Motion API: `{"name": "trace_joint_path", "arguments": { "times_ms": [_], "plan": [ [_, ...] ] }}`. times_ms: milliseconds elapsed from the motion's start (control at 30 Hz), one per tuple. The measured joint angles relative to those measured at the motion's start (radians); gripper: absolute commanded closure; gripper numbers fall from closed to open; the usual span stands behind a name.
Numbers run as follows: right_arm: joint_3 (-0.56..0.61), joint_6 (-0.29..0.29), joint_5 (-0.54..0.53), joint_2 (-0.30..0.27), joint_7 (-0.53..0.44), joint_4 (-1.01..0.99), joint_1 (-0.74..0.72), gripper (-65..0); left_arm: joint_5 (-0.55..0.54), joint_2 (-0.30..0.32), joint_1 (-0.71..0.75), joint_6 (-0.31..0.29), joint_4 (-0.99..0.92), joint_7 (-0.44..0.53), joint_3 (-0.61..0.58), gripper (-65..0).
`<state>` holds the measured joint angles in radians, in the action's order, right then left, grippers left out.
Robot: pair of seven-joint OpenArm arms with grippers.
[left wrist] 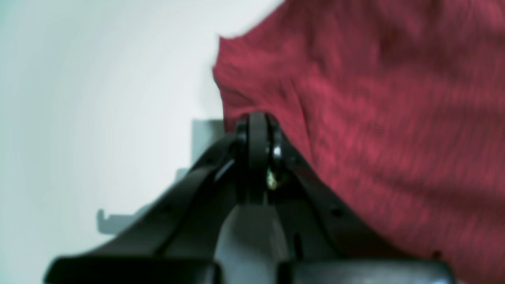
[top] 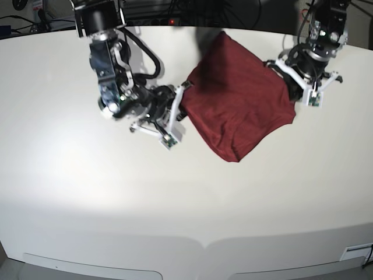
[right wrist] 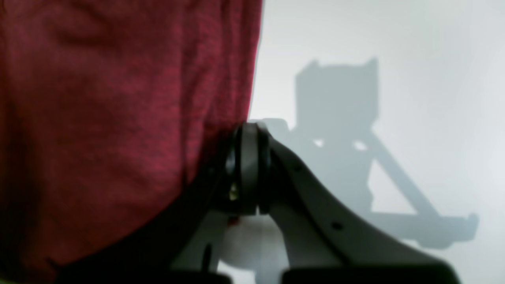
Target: Fold the T-shirt properly
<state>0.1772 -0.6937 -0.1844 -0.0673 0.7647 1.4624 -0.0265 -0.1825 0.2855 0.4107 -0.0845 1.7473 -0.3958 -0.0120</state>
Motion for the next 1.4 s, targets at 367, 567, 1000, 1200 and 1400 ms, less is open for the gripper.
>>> {"name": "trace_joint_path", "arguments": {
  "times_ms": [367,567,1000,1200,1400],
  "plan": [
    [0.0,0.0,0.001,-0.011,-0.031,0.171,0.202,0.0,-0.021,0.002,-0.113,-0.001,-0.077,0.0,-0.001,0.0],
    [0.0,0.001,-0.002,-0.005,-0.142,0.178,0.292,0.0,-0.021,0.007,-0.116,0.002,-0.081,0.0,-0.001,0.0],
    [-0.001,0.002,0.103,0.19,-0.147,0.177,0.34,0.0,-0.028,0.107,-0.116,0.002,-0.081,-0.024,-0.001,0.0],
    [-0.018,0.001,0.153,0.172,-0.143,0.195,0.321,0.0,-0.131,0.19,-0.112,0.071,-0.077,-0.024,-0.001,0.0],
    [-0.134,0.0,0.152,0.17,-0.114,0.373,0.322,0.0,-0.172,0.246,-0.031,0.09,0.056,-0.017,-0.002,0.0]
  ]
}}
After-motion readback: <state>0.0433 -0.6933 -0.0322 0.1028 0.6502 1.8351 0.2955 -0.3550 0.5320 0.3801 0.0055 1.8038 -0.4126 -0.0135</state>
